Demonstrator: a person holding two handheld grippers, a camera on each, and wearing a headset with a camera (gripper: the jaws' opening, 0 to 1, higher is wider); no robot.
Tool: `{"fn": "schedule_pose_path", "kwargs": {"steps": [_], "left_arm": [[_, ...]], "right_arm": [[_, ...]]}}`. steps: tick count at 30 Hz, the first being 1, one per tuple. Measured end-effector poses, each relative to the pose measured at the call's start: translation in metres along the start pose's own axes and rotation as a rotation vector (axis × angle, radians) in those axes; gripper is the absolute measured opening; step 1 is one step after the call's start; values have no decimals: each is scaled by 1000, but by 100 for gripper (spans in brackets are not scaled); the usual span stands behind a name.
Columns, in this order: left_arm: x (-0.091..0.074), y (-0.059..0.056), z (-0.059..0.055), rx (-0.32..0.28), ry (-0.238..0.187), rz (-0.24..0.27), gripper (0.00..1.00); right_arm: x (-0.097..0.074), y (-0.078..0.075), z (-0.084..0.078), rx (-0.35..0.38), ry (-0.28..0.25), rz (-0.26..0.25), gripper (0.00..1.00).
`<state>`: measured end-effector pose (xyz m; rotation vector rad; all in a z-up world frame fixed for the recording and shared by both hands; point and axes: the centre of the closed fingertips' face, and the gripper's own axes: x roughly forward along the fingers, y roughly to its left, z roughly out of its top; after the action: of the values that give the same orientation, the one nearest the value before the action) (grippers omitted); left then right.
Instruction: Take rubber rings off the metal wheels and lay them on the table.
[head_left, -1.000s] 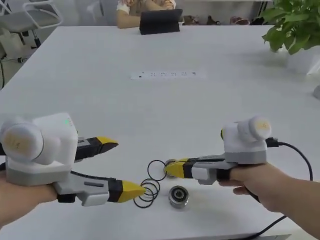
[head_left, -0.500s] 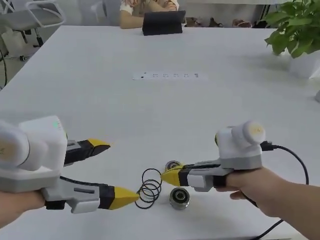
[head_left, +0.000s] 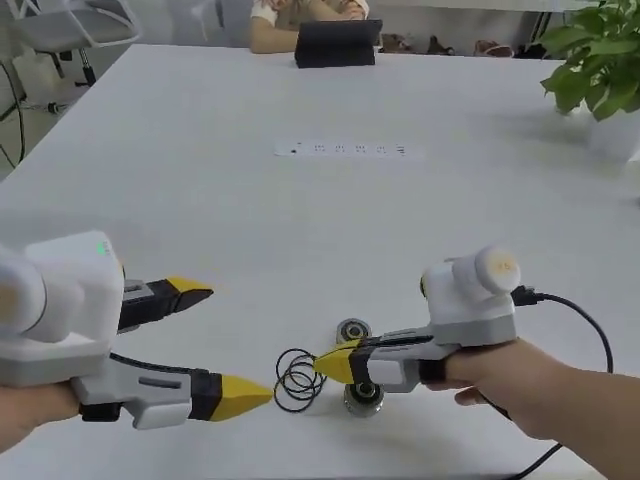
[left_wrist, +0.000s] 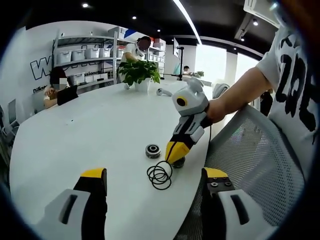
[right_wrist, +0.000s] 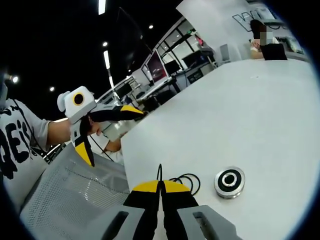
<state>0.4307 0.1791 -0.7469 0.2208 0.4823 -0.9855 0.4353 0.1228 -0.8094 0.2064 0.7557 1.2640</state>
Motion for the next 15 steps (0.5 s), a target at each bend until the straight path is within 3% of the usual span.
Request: {"fn": "schedule_pose_path", "kwargs": {"steps": [15], "left_arm": [[-4,2,-6,-14,0,13,75]], "right_arm": [[14,3,-17,-16,80,8,0]]}}
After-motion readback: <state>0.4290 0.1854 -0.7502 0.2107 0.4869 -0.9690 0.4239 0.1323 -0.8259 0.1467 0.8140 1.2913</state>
